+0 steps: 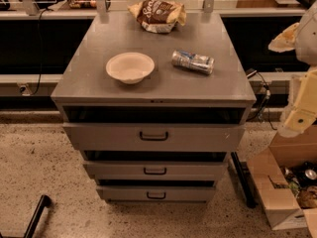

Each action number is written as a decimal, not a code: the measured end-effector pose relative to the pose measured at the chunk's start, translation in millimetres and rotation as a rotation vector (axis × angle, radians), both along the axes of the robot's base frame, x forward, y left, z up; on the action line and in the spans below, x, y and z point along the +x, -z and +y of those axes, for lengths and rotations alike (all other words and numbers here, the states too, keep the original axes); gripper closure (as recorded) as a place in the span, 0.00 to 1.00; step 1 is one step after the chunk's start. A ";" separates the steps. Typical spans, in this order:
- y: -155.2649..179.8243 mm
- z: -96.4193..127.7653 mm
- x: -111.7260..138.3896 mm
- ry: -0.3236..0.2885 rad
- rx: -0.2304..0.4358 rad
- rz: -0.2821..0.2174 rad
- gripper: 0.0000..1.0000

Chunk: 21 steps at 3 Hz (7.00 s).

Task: Open middle drawer

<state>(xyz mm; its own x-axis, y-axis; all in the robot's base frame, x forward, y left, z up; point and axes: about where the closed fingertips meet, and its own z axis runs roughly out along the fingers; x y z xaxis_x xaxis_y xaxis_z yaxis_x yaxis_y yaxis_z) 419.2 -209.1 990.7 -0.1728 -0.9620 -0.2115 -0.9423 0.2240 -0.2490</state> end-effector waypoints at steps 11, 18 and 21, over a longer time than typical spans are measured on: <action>428.9 83.7 -22.9 -0.219 0.456 0.078 0.00; 550.8 58.0 103.3 -0.225 0.291 -0.158 0.00; 583.0 47.0 153.3 -0.206 0.276 -0.145 0.22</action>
Offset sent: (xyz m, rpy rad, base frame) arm -0.0243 0.0374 -0.1378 0.3014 0.0174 0.0747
